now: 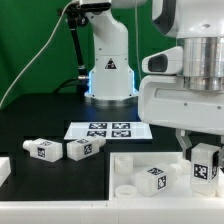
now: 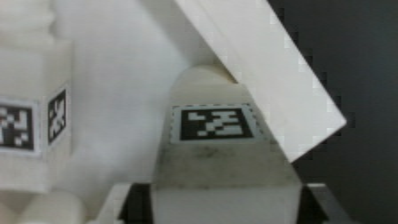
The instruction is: Assemble one leg
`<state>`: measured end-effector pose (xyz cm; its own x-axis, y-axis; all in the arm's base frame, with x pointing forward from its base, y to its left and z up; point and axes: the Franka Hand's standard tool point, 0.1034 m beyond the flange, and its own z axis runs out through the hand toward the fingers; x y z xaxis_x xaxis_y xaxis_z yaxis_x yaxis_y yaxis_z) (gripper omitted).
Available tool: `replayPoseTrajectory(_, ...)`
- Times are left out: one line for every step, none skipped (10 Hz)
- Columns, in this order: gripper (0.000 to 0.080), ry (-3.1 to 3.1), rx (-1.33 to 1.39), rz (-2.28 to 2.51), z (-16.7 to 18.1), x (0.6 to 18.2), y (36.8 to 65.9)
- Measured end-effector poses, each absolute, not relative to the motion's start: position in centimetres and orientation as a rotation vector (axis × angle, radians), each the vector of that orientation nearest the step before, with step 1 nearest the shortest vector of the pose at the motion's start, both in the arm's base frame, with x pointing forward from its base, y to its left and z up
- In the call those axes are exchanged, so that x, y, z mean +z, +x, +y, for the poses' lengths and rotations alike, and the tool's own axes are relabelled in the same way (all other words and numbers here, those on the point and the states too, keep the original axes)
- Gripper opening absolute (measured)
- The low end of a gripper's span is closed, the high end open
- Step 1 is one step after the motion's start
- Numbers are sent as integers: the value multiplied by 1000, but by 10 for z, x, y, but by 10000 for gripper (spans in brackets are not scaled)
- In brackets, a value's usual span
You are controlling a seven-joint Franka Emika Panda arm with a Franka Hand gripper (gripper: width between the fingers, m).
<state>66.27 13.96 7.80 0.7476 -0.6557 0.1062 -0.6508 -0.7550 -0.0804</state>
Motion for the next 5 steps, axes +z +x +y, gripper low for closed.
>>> replayPoseTrajectory(284,-2792,-188,1345,139,78,662)
replayPoseTrajectory(284,-2728,-161,1490,138,78,662)
replayPoseTrajectory(284,-2672,-139,1598,138,78,663)
replayPoseTrajectory(284,-2622,-131,1670,137,78,662)
replayPoseTrajectory(284,-2631,-131,1659,137,78,662)
